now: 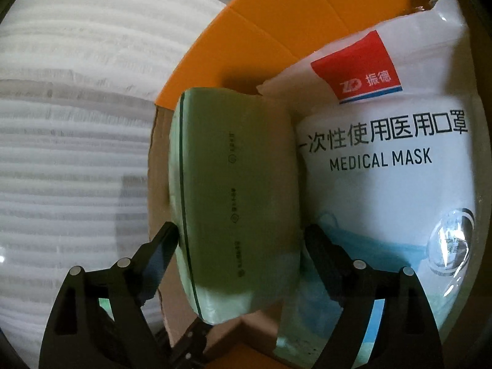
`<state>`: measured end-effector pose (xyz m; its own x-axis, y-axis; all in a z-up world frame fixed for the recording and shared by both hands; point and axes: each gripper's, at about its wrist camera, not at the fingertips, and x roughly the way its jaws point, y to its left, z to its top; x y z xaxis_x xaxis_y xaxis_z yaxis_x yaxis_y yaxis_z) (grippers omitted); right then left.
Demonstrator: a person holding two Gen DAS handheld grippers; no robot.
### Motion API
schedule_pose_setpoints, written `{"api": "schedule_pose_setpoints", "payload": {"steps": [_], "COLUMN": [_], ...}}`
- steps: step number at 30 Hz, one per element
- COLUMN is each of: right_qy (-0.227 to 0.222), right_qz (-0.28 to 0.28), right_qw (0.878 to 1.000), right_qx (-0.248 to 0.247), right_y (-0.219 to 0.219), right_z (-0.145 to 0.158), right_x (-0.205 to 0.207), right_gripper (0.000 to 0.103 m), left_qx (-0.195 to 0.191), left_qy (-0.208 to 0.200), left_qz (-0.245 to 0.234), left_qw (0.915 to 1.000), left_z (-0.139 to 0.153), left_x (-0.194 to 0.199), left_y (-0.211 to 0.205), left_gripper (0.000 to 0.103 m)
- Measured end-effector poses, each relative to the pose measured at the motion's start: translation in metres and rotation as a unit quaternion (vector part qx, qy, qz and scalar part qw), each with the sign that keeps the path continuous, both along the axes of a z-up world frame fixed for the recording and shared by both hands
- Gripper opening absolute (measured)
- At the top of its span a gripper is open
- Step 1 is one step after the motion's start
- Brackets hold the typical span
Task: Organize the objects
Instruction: 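Place the green tissue pack into the box beside the mask pack, release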
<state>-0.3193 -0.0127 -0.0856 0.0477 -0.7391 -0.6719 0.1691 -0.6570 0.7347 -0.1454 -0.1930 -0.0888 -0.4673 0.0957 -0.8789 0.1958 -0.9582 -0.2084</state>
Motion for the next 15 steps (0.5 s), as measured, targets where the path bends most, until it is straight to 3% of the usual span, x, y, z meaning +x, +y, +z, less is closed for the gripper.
{"api": "schedule_pose_setpoints", "payload": {"steps": [5,15], "right_qy": [0.047,0.131], "right_qz": [0.020,0.051], "right_qw": [0.998,0.989], "right_qx": [0.031,0.041], "right_y": [0.008,0.058], "right_z": [0.022,0.073], "right_x": [0.001,0.020], "right_gripper": [0.087,0.087], "left_qx": [0.000,-0.005], "left_qy": [-0.001,-0.003], "left_qz": [0.000,0.006], "left_qw": [1.0000,1.0000], "left_z": [-0.001,-0.001], "left_x": [0.000,-0.001], "left_y": [0.000,0.000], "left_gripper": [0.003,0.003]}}
